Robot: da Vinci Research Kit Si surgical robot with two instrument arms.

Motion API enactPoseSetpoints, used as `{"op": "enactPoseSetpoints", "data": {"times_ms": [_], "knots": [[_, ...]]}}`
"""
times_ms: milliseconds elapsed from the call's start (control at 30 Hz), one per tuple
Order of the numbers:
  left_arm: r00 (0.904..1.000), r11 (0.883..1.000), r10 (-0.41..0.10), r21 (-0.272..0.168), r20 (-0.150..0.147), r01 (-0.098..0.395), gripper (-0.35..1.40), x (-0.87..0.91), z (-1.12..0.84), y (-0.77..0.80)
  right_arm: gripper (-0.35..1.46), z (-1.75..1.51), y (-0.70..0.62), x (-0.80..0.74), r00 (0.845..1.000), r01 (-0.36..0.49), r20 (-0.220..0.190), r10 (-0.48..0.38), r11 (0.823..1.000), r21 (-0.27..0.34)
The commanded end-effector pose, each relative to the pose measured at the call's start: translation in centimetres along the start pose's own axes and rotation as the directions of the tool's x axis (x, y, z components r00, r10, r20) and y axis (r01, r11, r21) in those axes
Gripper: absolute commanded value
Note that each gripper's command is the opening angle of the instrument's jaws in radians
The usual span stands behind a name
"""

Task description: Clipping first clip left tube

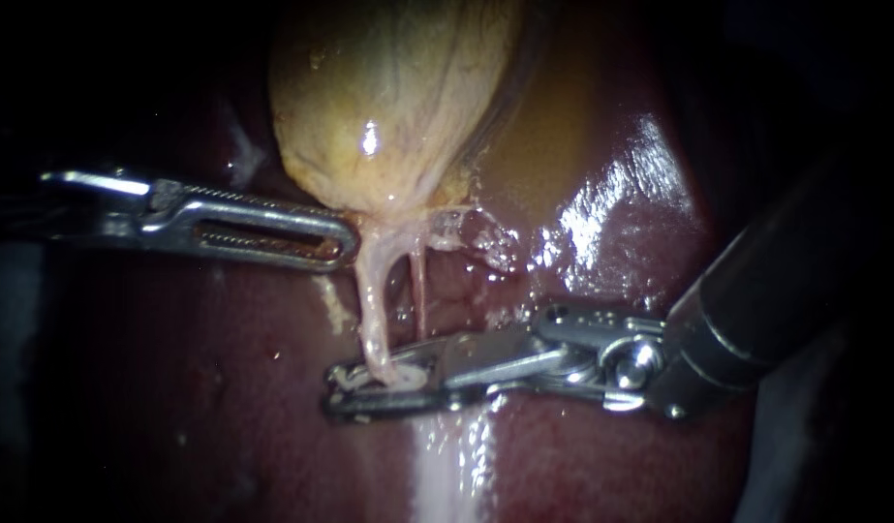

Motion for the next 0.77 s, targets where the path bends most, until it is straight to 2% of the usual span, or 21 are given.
{"op": "enactPoseSetpoints", "data": {"times_ms": [33, 233, 400, 767], "knots": [[1.0000, 1.000, 0.000, 0.000, 0.000, 0.000, -0.35, 0.00, 0.00, 0.00, -0.35, -0.01, 0.00, -0.01, 1.000, -0.001, 0.004, 0.001, 1.000, 0.000], [1.0000, 1.000, 0.000, 0.000, 0.000, 0.000, -0.35, 0.00, 0.00, 0.00, -0.35, -0.02, 0.00, -0.01, 0.999, -0.032, 0.018, 0.032, 0.999, -0.001], [1.0000, 1.000, 0.000, 0.000, 0.000, 0.000, -0.35, 0.00, 0.00, 0.00, -0.35, -0.02, -0.03, -0.03, 0.998, -0.033, 0.048, 0.033, 0.999, 0.000], [1.0000, 1.000, 0.000, 0.000, 0.000, 0.000, -0.35, 0.00, 0.00, -0.01, -0.35, 0.00, 0.01, -0.09, 0.997, -0.041, 0.063, 0.041, 0.999, 0.002]]}}
